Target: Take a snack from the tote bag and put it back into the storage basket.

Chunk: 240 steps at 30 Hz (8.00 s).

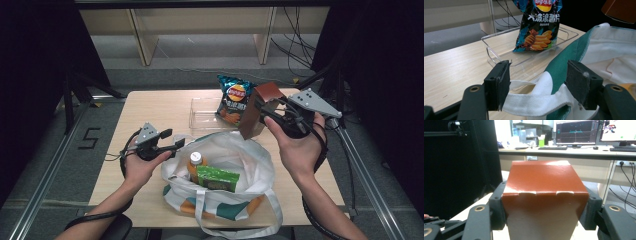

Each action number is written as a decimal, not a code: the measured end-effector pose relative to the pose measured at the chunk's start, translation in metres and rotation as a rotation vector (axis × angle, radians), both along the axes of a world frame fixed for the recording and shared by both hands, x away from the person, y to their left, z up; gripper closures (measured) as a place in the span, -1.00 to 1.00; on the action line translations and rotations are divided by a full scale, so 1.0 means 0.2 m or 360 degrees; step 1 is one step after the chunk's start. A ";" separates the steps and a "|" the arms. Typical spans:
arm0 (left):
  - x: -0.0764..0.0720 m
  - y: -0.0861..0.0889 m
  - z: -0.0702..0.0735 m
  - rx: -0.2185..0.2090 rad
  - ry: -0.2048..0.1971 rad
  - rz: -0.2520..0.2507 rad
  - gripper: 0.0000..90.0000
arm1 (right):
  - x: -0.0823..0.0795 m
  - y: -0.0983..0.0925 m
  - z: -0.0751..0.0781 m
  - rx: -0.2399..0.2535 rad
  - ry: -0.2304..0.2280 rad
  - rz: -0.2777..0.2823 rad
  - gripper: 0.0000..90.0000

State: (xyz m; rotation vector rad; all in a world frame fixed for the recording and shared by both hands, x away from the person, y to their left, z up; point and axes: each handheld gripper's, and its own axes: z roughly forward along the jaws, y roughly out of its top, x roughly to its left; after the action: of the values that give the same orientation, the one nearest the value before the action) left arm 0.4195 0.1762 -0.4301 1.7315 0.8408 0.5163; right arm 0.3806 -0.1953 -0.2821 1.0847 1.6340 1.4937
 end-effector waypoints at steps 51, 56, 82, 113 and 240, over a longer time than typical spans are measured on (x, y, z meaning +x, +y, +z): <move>0.00 0.00 0.00 0.0003 -0.0002 0.0002 -0.21 | 0.21 -0.02 -0.01 0.0007 0.0036 -0.0108 -0.13; 0.00 0.00 0.00 0.0002 -0.0004 0.0002 -0.21 | 0.23 -0.01 -0.02 0.0008 0.0037 -0.0108 -0.13; 0.00 0.00 0.00 -0.0009 -0.0012 -0.0006 -0.21 | 0.35 0.00 -0.06 0.0000 0.0089 -0.0158 -0.13; 0.00 0.00 0.00 -0.0005 -0.0006 0.0001 -0.21 | 0.50 0.05 -0.14 -0.0017 0.0165 -0.0233 -0.13; 0.00 0.00 0.00 -0.0002 -0.0005 -0.0009 -0.21 | 0.72 0.10 -0.56 -0.0141 0.0479 -0.0416 -0.15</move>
State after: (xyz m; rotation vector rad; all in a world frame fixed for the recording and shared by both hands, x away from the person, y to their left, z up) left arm 0.4201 0.1763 -0.4309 1.7310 0.8336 0.5146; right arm 0.5251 -0.1754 -0.3932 1.4651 1.6607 1.1203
